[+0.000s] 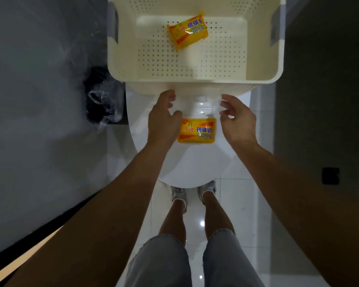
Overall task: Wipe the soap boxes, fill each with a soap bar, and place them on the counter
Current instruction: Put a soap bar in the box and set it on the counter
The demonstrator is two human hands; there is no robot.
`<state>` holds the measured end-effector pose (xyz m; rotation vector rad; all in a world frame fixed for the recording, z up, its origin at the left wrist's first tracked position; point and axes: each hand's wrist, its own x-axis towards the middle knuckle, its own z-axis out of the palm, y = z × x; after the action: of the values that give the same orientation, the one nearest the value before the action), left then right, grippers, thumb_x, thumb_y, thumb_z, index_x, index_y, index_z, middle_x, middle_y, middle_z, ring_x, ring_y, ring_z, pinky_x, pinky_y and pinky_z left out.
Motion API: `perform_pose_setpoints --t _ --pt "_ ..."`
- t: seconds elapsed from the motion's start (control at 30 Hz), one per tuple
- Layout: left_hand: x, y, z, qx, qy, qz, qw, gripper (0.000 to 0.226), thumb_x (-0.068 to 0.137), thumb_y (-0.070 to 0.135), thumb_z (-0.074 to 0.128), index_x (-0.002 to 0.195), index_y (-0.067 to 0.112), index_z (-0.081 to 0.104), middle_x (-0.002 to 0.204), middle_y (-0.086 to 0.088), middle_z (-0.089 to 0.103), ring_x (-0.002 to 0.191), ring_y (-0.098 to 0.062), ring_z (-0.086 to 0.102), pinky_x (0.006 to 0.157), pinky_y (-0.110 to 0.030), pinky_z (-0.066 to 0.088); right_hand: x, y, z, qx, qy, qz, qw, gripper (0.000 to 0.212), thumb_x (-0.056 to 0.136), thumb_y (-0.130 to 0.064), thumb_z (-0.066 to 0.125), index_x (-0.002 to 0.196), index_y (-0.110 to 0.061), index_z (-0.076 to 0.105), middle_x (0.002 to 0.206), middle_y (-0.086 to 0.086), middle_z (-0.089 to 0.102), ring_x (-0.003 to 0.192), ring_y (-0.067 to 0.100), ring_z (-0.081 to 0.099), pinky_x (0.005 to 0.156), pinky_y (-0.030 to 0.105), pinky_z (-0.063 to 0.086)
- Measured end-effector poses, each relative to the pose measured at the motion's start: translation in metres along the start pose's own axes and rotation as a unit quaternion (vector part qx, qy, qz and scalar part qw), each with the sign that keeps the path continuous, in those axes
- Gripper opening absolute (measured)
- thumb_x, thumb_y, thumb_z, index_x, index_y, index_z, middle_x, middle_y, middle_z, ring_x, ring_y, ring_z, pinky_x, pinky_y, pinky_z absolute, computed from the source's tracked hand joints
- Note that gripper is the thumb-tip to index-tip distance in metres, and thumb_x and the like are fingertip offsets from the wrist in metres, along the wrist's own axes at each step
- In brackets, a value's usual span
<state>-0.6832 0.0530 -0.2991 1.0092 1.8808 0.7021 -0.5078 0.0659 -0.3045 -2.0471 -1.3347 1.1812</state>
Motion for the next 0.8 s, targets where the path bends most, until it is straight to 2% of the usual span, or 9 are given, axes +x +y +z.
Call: perform_pose_setpoints --t 0.07,0.2,0.3,0.37,0.43,0.5,0.57,0.67,0.8 --pt "-0.008 0.0 -0.004 -0.019 0.023 0.001 1.0 0.043 0.09 0.001 0.051 0.13 0.016 0.057 0.119 0.006 0.064 0.109 -0.01 0.057 0.094 -0.023 0.044 -0.004 0.004 -0.002 0.022 0.018 0.003 1.0 0.035 0.094 0.005 0.054 0.121 -0.012 0.069 0.114 0.001 0.072 0.105 0.018 0.069 0.105 0.036 0.051" --pt "-0.024 -0.009 -0.009 0.014 0.056 0.012 0.998 0.027 0.099 0.013 0.051 0.12 0.013 0.068 0.112 0.001 0.072 0.105 -0.01 0.065 0.097 -0.019 0.048 -0.018 0.016 -0.004 0.097 0.039 0.004 0.995 0.029 0.091 0.01 0.054 0.104 -0.006 0.075 0.095 0.003 0.074 0.092 0.022 0.073 0.096 0.042 0.057" --pt "-0.034 -0.022 -0.006 0.064 0.041 0.008 0.997 0.027 0.095 0.012 0.057 0.118 0.013 0.071 0.112 0.0 0.073 0.096 -0.004 0.062 0.079 0.006 0.037 -0.03 0.028 -0.002 0.087 0.039 0.004 0.995 0.026 0.09 0.005 0.058 0.101 -0.01 0.076 0.095 0.006 0.077 0.091 0.022 0.074 0.094 0.044 0.058" --pt "-0.037 -0.029 -0.004 0.097 0.021 0.005 0.995 0.026 0.092 0.011 0.06 0.116 0.013 0.07 0.111 0.0 0.072 0.091 -0.003 0.059 0.072 0.009 0.033 -0.035 0.035 0.001 0.076 0.039 0.015 0.996 0.022 0.089 0.002 0.06 0.099 -0.009 0.077 0.095 0.007 0.077 0.091 0.023 0.074 0.095 0.045 0.057" --pt "-0.036 -0.034 -0.002 0.1 -0.002 -0.007 0.995 0.031 0.09 0.013 0.065 0.12 0.013 0.065 0.112 -0.001 0.069 0.093 -0.007 0.061 0.076 0.002 0.038 -0.036 0.037 0.005 0.074 0.038 0.038 0.996 0.022 0.088 0.003 0.062 0.103 -0.007 0.075 0.098 0.008 0.076 0.094 0.023 0.072 0.096 0.045 0.057" --pt "-0.032 -0.038 0.002 0.109 -0.023 -0.027 0.993 0.041 0.088 0.019 0.072 0.127 0.013 0.06 0.114 -0.002 0.065 0.097 -0.014 0.062 0.083 -0.016 0.045 -0.036 0.037 0.009 0.056 0.03 0.067 0.996 0.023 0.088 -0.001 0.065 0.109 -0.007 0.072 0.107 0.008 0.074 0.1 0.021 0.07 0.099 0.042 0.055" --pt "-0.028 -0.041 0.005 0.135 -0.043 -0.039 0.989 0.046 0.086 0.024 0.074 0.129 0.013 0.059 0.116 -0.004 0.063 0.097 -0.017 0.062 0.084 -0.024 0.046 -0.033 0.034 0.011 0.03 -0.003 0.094 0.995 0.025 0.088 -0.008 0.066 0.112 -0.009 0.073 0.11 0.007 0.074 0.104 0.022 0.069 0.1 0.04 0.053" --pt "-0.028 -0.042 0.009 0.13 -0.045 -0.042 0.99 0.047 0.086 0.024 0.075 0.129 0.013 0.061 0.118 -0.007 0.064 0.102 -0.02 0.063 0.089 -0.025 0.046 -0.033 0.029 0.013 -0.011 -0.031 0.096 0.995 0.014 0.083 -0.012 0.069 0.094 -0.014 0.078 0.089 0.004 0.077 0.09 0.022 0.07 0.088 0.039 0.057" --pt "-0.034 -0.039 0.009 0.064 -0.05 -0.059 0.995 0.047 0.084 0.024 0.078 0.128 0.02 0.061 0.117 -0.003 0.069 0.1 -0.014 0.064 0.084 -0.022 0.045 -0.043 0.031 0.013 0.053 0.001 0.123 0.991 0.01 0.08 -0.014 0.078 0.082 -0.022 0.074 0.076 -0.009 0.071 0.087 0.021 0.071 0.09 0.044 0.058"
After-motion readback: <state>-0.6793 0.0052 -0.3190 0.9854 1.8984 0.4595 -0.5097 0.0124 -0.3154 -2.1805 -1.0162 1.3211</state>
